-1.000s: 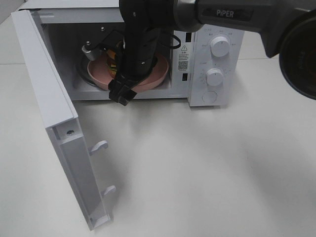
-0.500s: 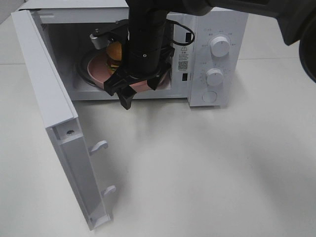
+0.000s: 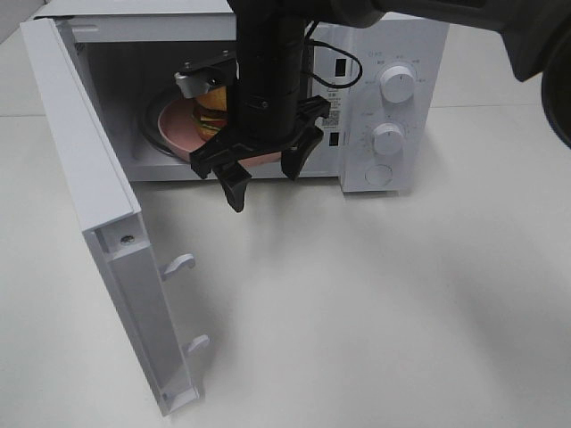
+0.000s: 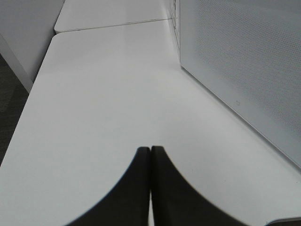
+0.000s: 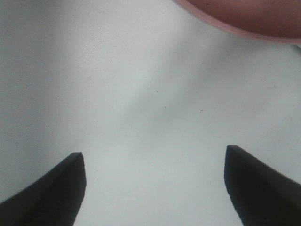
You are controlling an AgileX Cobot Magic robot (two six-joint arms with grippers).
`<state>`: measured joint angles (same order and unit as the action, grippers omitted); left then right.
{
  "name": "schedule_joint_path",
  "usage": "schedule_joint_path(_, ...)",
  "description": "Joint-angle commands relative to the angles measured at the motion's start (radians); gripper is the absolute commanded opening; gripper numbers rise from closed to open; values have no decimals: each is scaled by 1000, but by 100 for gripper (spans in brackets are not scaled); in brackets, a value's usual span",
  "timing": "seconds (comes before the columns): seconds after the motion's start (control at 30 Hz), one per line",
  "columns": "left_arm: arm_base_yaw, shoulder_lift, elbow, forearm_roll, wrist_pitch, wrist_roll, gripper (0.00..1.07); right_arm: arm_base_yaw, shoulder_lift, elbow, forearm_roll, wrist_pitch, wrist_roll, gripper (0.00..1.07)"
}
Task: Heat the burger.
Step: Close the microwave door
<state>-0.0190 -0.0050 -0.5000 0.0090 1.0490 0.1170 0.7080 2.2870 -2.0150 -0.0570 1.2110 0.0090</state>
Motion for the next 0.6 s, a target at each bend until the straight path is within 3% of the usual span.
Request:
schedule_joint_path(0.03, -2, -20, 4, -9, -15, 0, 0, 0, -16, -4, -4, 37, 32, 75)
schedule_joint_path(0.6, -2, -20, 4, -9, -15, 0, 0, -1, -197, 5, -12, 38, 54, 73)
